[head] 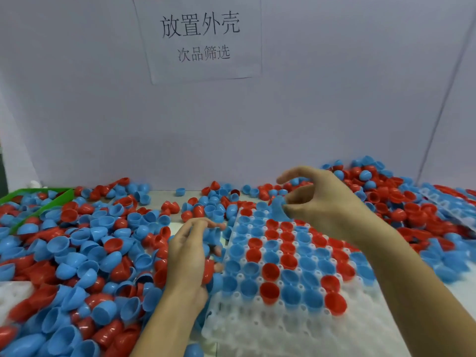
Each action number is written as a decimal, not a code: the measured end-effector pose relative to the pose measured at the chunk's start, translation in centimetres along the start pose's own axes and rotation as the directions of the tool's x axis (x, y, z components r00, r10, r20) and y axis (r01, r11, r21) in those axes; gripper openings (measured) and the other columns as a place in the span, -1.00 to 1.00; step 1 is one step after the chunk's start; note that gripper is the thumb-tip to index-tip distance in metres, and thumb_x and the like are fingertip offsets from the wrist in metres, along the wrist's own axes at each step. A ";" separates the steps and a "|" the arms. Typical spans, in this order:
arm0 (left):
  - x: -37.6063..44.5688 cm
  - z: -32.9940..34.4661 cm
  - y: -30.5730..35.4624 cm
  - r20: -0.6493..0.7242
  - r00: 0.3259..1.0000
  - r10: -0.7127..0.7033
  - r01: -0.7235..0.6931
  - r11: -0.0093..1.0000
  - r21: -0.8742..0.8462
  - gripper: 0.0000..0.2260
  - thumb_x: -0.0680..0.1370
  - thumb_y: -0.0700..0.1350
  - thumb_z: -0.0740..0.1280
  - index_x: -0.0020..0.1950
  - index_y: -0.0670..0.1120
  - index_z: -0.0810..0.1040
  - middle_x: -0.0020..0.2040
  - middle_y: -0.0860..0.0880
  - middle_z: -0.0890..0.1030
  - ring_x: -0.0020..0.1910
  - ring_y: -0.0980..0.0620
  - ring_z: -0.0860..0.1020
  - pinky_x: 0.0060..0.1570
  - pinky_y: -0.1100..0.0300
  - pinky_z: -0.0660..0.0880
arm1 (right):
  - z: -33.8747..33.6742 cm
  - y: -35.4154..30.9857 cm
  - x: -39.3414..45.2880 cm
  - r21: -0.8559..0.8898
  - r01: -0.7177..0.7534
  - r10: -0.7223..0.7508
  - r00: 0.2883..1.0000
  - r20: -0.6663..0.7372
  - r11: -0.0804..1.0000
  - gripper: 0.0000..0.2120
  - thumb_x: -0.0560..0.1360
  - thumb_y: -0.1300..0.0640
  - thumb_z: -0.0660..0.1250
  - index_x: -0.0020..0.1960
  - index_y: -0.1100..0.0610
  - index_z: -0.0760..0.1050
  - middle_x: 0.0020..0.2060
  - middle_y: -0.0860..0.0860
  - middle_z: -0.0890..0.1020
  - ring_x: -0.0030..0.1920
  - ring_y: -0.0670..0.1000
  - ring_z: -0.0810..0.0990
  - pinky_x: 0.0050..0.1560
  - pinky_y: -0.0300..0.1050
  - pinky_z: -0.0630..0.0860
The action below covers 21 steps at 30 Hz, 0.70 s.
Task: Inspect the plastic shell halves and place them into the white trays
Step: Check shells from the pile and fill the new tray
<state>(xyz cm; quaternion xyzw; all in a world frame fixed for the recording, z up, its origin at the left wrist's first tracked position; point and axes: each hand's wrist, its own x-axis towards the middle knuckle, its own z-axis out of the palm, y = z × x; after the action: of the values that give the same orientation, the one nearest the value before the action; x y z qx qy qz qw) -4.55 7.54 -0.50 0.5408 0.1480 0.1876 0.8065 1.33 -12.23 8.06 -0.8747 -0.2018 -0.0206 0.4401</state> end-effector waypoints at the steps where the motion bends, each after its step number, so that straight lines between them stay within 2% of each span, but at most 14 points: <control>1: 0.0 0.1 -0.1 0.005 1.000 -0.004 0.004 1.000 -0.005 -0.82 0.59 -0.17 0.30 -0.19 -0.07 0.61 -0.06 -0.12 0.72 -0.43 0.06 0.44 -0.58 0.25 0.30 | -1.6 0.6 -0.4 -0.116 -0.001 0.003 1.000 0.013 0.993 -0.67 0.41 0.21 0.51 0.04 -0.13 0.54 -0.25 -0.08 0.72 -0.31 -0.11 0.67 -0.27 -0.25 0.62; 3: -0.2 0.3 -0.3 0.021 1.000 -0.011 0.011 1.000 -0.008 -0.83 0.58 -0.16 0.31 -0.19 -0.07 0.61 -0.05 -0.12 0.72 -0.45 0.07 0.45 -0.59 0.26 0.31 | -4.0 1.9 -1.7 -0.326 -0.049 0.065 0.997 0.037 0.944 -0.69 0.38 0.18 0.56 -0.05 -0.13 0.54 -0.25 -0.13 0.71 -0.27 -0.17 0.67 -0.24 -0.25 0.61; 6: -0.4 0.6 -0.3 0.039 0.998 -0.043 0.045 0.998 -0.044 -0.87 0.57 -0.15 0.31 -0.17 -0.08 0.60 -0.07 -0.12 0.72 -0.47 0.08 0.45 -0.61 0.27 0.30 | -5.3 4.0 -3.7 -0.491 -0.159 0.207 0.977 0.044 0.856 -0.73 0.34 0.17 0.61 -0.16 -0.09 0.55 -0.26 -0.15 0.69 -0.27 -0.19 0.66 -0.29 -0.31 0.56; 8: -0.6 0.7 -0.2 0.058 0.994 -0.090 0.095 0.991 -0.091 -0.89 0.55 -0.11 0.31 -0.14 -0.10 0.57 -0.11 -0.11 0.70 -0.47 0.09 0.45 -0.63 0.28 0.29 | -5.0 5.0 -4.5 -0.544 -0.199 0.276 0.959 0.064 0.815 -0.76 0.33 0.17 0.62 -0.22 -0.03 0.57 -0.30 -0.12 0.68 -0.29 -0.16 0.64 -0.36 -0.33 0.52; 10: -0.7 0.9 0.0 0.085 0.987 -0.134 0.146 0.978 -0.148 -0.82 0.55 -0.09 0.30 -0.23 -0.07 0.60 -0.13 -0.09 0.70 -0.47 0.10 0.44 -0.64 0.29 0.29 | -4.5 5.4 -4.7 -0.590 -0.225 0.346 0.933 0.100 0.776 -0.78 0.32 0.17 0.63 -0.24 0.01 0.59 -0.32 -0.10 0.68 -0.31 -0.13 0.64 -0.38 -0.33 0.51; 13: -1.0 1.2 0.2 0.111 0.979 -0.173 0.192 0.962 -0.194 -0.69 0.55 -0.08 0.29 -0.39 -0.01 0.61 -0.15 -0.07 0.70 -0.48 0.10 0.44 -0.65 0.31 0.28 | -3.5 5.5 -4.8 -0.664 -0.257 0.448 0.885 0.130 0.702 -0.81 0.32 0.18 0.61 -0.24 0.02 0.61 -0.27 -0.09 0.68 -0.24 -0.07 0.65 -0.16 -0.13 0.66; 17: -1.7 2.2 0.6 0.119 0.975 -0.189 0.208 0.962 -0.176 -0.79 0.56 -0.09 0.27 -0.27 -0.05 0.52 -0.14 -0.08 0.70 -0.46 0.08 0.42 -0.64 0.32 0.26 | -2.2 5.5 -4.8 -0.726 -0.261 0.505 0.852 0.136 0.636 -0.81 0.32 0.18 0.61 -0.22 0.02 0.61 -0.17 -0.07 0.66 -0.14 -0.03 0.61 -0.03 -0.06 0.64; 21: -1.9 4.7 2.1 0.145 0.972 -0.186 0.207 0.967 -0.145 -0.81 0.56 -0.12 0.27 -0.26 -0.07 0.50 -0.23 -0.06 0.67 -0.49 0.09 0.41 -0.65 0.32 0.27 | -1.7 5.7 -4.6 -0.742 -0.264 0.511 0.851 0.122 0.616 -0.79 0.33 0.22 0.59 -0.11 0.03 0.64 -0.12 -0.03 0.65 -0.07 0.03 0.61 0.05 0.01 0.64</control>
<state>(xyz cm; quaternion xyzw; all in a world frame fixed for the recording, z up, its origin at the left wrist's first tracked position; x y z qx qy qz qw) -4.45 3.57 3.22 0.4683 0.1328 0.0822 0.8697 -0.56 -18.14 3.81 -0.9878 -0.0506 0.1442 0.0287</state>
